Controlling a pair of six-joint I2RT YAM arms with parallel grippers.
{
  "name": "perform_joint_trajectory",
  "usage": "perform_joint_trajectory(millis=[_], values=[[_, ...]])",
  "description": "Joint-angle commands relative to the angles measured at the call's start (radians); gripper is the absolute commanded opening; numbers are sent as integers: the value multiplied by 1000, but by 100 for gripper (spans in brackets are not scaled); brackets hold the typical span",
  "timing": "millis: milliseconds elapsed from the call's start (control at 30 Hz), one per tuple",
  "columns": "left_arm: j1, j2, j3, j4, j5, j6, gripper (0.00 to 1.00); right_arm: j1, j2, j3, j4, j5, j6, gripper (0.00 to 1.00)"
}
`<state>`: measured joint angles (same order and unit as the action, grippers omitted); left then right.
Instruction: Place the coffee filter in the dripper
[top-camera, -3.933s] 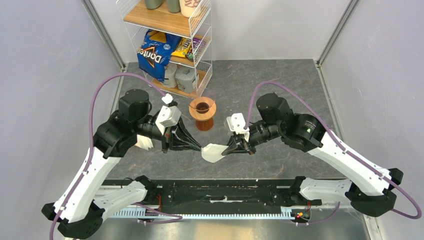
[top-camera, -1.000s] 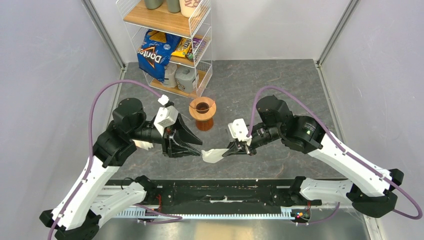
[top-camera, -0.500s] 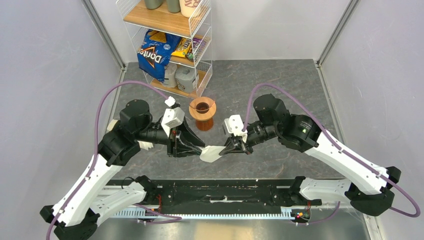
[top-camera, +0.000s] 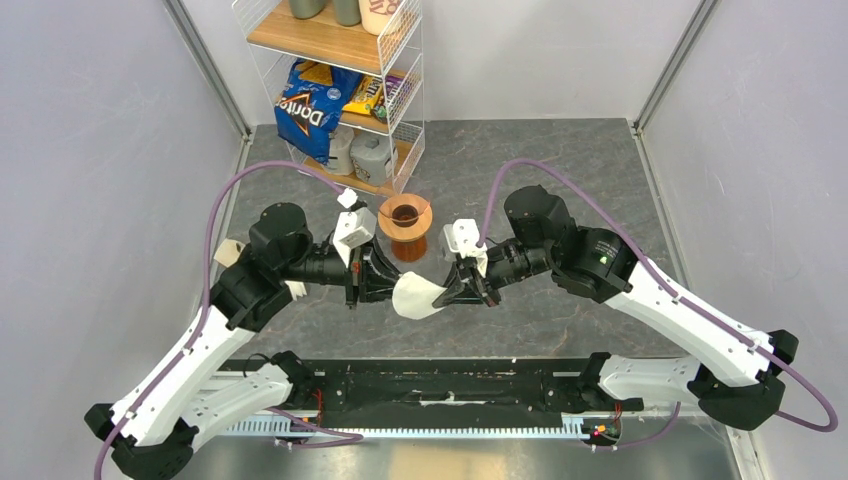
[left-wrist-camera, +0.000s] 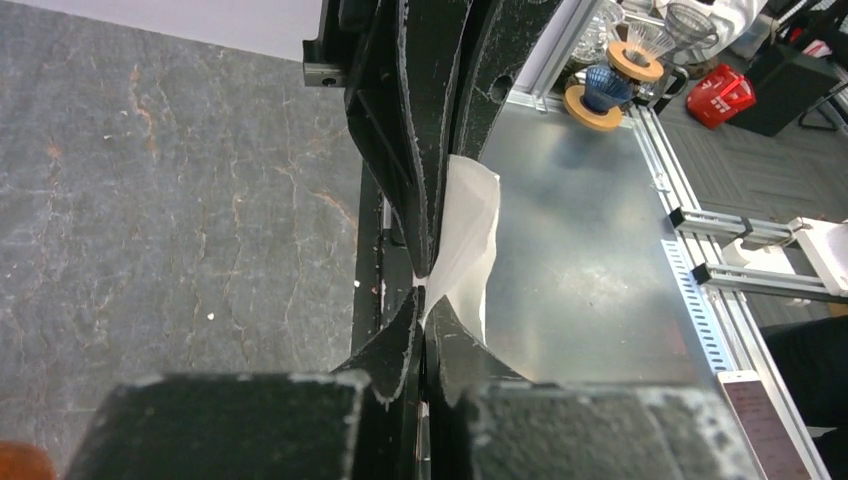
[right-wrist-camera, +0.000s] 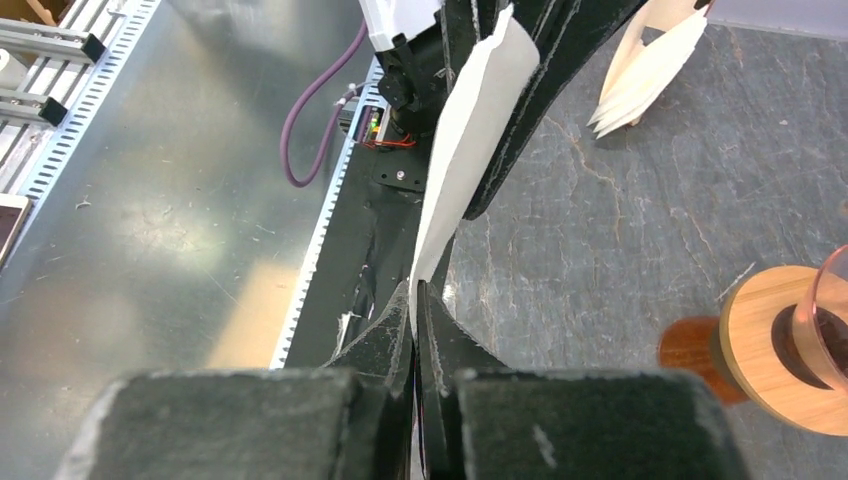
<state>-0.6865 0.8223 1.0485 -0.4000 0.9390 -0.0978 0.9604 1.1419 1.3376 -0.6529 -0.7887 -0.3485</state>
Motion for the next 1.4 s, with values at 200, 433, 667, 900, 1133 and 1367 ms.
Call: perform_joint_trajectory(millis=[200, 433, 667, 900, 1133, 1367], values=[[7, -10, 5, 43, -37, -106, 2, -8, -22, 68, -116, 125, 22, 37], [7, 17, 20, 28, -13, -93, 2, -15, -21, 71, -162, 103, 15, 8], [5, 42, 30, 68, 4, -65, 41, -20, 23, 95, -117, 62, 95, 0], [-12, 52, -2, 131, 23, -74, 50, -37, 35, 94, -81, 45, 159, 0], [-20, 43, -20, 107, -45, -40, 48, -49, 38, 101, -70, 23, 175, 0], [-19, 40, -41, 136, -83, -62, 41, -49, 40, 95, -53, -8, 213, 0]])
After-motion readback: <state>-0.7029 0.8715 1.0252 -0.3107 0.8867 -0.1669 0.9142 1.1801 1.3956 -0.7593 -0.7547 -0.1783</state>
